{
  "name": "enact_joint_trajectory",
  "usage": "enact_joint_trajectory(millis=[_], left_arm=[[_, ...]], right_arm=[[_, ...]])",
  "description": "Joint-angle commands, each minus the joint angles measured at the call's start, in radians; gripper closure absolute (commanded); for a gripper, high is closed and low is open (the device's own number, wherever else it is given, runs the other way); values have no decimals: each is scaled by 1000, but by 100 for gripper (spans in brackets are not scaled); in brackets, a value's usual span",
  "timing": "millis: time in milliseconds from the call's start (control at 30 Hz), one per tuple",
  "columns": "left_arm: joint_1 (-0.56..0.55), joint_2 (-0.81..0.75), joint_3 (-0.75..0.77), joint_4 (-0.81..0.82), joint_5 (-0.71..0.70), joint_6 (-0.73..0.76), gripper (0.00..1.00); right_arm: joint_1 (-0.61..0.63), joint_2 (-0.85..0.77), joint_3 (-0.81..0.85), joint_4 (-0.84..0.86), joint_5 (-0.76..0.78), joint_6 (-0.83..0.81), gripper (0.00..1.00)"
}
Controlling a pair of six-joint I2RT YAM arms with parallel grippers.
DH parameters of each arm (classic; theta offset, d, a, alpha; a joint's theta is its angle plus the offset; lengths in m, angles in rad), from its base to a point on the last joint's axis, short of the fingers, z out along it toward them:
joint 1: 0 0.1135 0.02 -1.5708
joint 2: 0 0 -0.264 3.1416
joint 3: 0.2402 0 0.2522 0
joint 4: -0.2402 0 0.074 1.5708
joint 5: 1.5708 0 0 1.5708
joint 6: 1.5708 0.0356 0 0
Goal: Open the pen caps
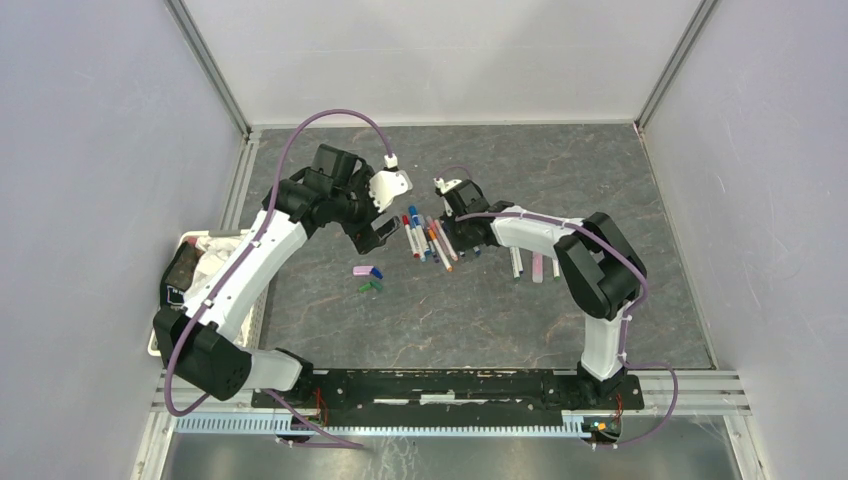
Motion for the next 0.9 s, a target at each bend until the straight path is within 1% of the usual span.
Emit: enact_joint_trajectory(millis=[0,100,233,333,400,533,600,733,800,867], left_arm=[[2,-35,-19,-9,47,78,0],[2,-50,-36,-10,83,115,0],[2,-60,-55,-9,149,172,0],[2,-70,-81,-2,215,255,0],[2,-79,-103,7,252,302,0],[2,-52,-100,-11,286,404,0],[2,-37,-93,-38,310,452,0],[-9,-17,-81,-142,396,555,0],[-25,-18,-89,-158,405,576,0],[-39,-18,-102,-171,399,594,3]], right_arm=[[-1,-116,61,-48,-16,-26,100],[-2,-173,83,-71,-41,-29,100],[-3,-235,79,-81,-130,-18,100],[-3,-257,70,-83,-327,-12,100],[-3,-250,72,-100,-497,-21,100],[-2,-248,31,-78,-791,-28,100],[-3,-248,11,-61,-884,-36,100],[-2,-241,-15,-11,-1001,-15,100],[2,-231,-14,8,-1046,-5,100],[3,-219,-9,24,-1087,3,100]])
